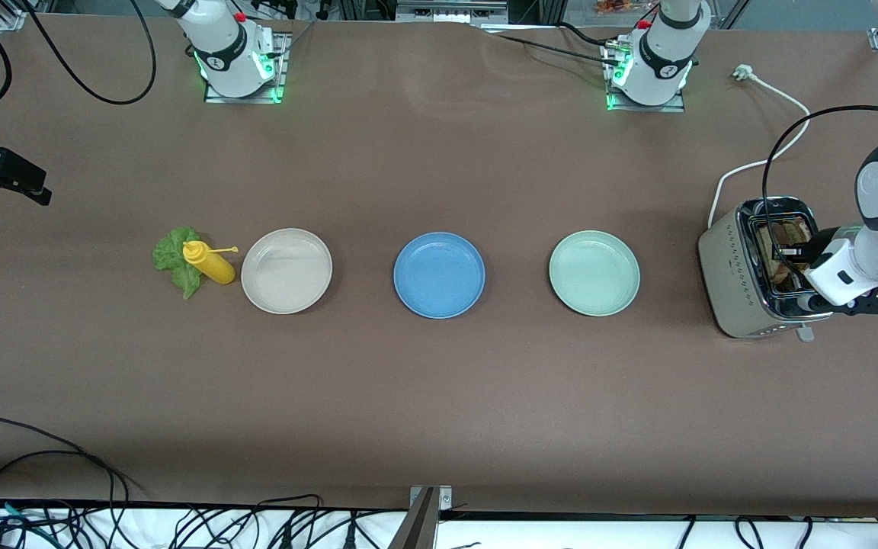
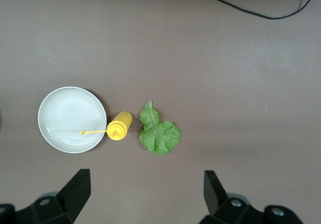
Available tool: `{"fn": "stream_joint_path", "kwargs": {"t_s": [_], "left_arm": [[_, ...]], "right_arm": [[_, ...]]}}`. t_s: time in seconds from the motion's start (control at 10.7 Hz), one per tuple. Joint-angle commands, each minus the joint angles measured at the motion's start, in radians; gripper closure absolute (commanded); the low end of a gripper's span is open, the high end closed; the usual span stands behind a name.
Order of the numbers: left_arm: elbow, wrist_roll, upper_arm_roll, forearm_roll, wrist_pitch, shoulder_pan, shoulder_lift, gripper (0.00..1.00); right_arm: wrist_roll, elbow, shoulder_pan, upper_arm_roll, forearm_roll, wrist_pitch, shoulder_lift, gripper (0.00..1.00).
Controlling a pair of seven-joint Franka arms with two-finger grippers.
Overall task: Make sandwich in blue plate with both arms
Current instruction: 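Grasp a bread slice in the toaster with the left gripper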
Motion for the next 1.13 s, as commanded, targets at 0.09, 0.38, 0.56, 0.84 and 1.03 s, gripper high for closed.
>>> {"fn": "stream_joint_path", "kwargs": {"t_s": [0.09,0.38,0.56,0.84,1.03], "left_arm": [[0.03,0.018,-0.001,0.024,-0.02,-0.016,-0.055,1.0],[0.062,0.021,-0.001,0.023,-0.02,-0.027,-0.091,1.0],[0.065,0.032,-0.003,0.023,-0.021,-0.03,-0.127,1.0],[0.079,0.103,-0.009,0.009,-0.021,-0.045,-0.152,1.0],[0.082,0.098,-0.014,0.008,-0.021,-0.076,-0.161,1.0]], "right_arm": [[-0.003,0.014,-0.001,0.001,0.012,-0.008,0.004,0.0],[-0.003,0.014,-0.003,0.001,0.012,-0.008,0.004,0.0],[-0.003,0.014,-0.001,0.001,0.012,-0.008,0.004,0.0],[-0.003,0.014,-0.003,0.001,0.012,-0.01,0.004,0.0],[-0.003,0.014,-0.001,0.001,0.012,-0.01,0.002,0.0]]}}
